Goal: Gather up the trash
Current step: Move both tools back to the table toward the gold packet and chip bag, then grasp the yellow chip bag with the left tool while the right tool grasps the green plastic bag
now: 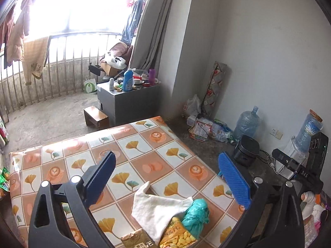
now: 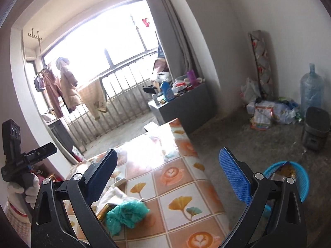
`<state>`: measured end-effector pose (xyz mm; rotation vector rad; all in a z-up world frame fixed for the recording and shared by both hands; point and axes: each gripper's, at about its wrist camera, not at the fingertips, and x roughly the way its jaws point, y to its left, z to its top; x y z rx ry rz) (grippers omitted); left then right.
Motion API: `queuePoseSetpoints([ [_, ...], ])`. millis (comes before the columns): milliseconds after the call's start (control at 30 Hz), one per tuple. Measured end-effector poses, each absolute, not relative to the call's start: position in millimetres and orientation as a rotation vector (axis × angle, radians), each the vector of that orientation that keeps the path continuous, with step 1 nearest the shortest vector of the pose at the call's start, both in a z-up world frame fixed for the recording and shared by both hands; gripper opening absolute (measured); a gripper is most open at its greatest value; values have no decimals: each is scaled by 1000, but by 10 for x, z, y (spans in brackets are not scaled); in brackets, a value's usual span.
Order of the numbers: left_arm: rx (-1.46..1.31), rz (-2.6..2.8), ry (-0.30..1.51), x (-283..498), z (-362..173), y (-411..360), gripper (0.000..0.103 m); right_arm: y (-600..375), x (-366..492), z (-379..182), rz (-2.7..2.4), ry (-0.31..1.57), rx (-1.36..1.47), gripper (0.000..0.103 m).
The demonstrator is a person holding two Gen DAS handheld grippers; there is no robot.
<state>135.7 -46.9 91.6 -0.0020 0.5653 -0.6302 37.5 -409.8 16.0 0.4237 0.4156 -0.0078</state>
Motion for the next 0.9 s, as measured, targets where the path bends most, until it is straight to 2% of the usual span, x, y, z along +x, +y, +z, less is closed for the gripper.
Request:
queuePoseSetpoints([
  [233, -32, -657, 647, 1181, 490, -92, 97, -3672, 496, -23, 137, 591, 483, 94],
  [400, -44, -667, 693, 1069, 208, 53, 96, -3476, 464, -195, 212, 708, 556, 88],
  [567, -109, -703, 785, 1060, -49, 126, 81, -3288, 487, -398, 280, 831, 673, 83],
  [700, -61, -803, 768, 922, -120, -6, 77, -3303, 559, -615, 315, 923, 835, 77],
  [900, 81, -899, 757, 749, -277, -333, 68, -3340, 612, -737, 340, 984, 969, 76],
])
